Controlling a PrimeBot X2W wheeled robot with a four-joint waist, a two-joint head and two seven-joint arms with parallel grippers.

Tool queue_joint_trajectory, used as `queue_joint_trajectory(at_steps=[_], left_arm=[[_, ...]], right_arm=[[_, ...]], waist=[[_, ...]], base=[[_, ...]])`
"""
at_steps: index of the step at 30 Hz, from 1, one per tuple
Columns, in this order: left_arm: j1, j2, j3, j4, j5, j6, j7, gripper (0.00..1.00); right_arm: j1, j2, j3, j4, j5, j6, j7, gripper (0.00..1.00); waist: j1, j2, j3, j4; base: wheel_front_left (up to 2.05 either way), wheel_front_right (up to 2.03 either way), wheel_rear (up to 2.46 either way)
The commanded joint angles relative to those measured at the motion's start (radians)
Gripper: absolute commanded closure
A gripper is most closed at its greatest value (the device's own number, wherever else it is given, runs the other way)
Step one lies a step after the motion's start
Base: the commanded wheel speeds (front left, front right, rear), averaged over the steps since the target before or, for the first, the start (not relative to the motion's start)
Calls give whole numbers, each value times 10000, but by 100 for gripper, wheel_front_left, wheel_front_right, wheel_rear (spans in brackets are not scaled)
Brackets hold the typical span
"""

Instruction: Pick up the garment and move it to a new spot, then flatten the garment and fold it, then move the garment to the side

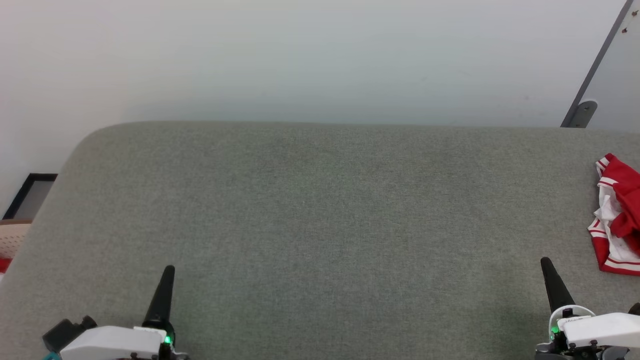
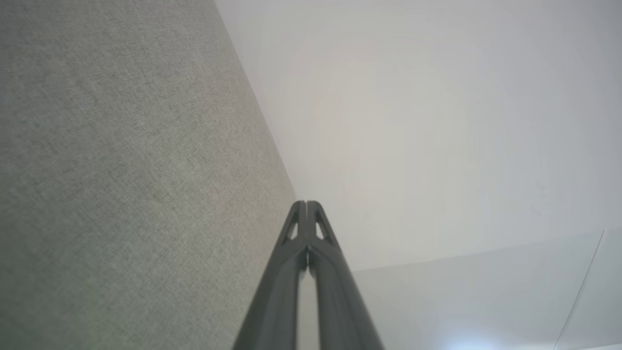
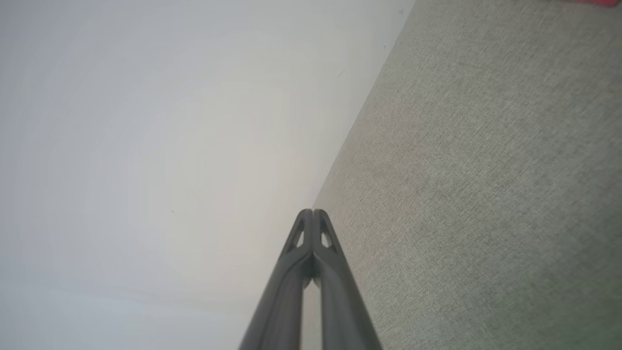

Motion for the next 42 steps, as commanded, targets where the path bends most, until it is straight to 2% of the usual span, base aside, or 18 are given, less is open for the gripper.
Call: queue_joint_trajectory(at_steps=[1, 42], left_arm=[[-198, -14, 79, -47, -204, -38, 52, 100], [-648, -848, 442, -1, -2211, -56, 847, 100]], right_arm=[[-173, 29, -51, -126, 256, -7, 65, 100], [-321, 293, -254, -419, 3289, -10, 842, 100]], waist=[[0, 0, 6, 2], [0, 0, 160, 42]], base=[[0, 0, 0], [0, 0, 0]])
